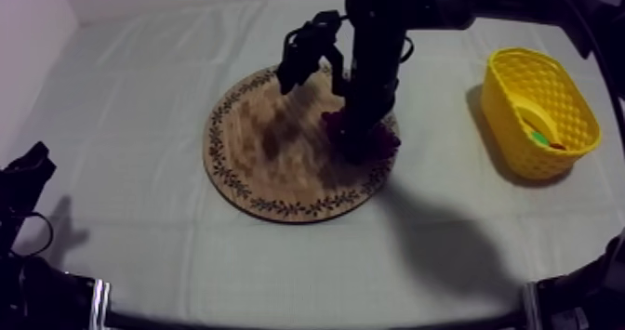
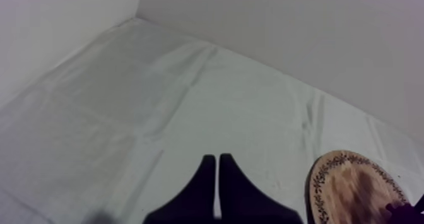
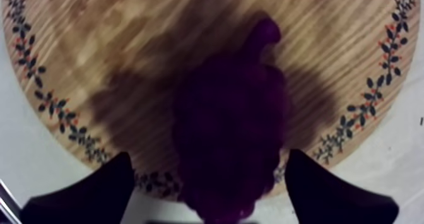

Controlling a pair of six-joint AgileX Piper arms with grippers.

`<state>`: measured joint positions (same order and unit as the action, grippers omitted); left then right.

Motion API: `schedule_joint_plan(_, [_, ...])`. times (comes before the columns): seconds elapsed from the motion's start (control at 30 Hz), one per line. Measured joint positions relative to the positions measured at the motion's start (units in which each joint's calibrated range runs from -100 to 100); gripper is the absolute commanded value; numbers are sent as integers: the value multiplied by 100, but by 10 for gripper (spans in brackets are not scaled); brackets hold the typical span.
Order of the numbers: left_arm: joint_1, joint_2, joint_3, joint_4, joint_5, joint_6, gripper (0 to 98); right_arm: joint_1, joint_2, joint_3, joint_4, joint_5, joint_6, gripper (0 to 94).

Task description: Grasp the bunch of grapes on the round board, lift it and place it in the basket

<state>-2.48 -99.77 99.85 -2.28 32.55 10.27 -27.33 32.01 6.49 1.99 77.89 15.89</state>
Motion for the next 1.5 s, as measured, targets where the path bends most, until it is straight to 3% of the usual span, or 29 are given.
schedule_joint_plan(0.3, [0, 0, 0, 0, 0, 0, 0, -29, 396, -131, 42, -155, -166, 592])
schedule_joint_plan(0.53, [0, 0, 0, 0, 0, 0, 0, -36, 524, -228, 72, -201, -250, 393])
schedule_joint_plan(0.67, [0, 0, 0, 0, 0, 0, 0, -29, 511, -275, 135, -212, -301, 334])
schedule_joint_plan(0.97, [0, 0, 0, 0, 0, 0, 0, 44, 41, -460, 236, 6, -237, 313])
schedule_joint_plan(1.5, [0, 0, 0, 0, 0, 0, 0, 414, -1261, -2457, 170, 1544, 495, 334])
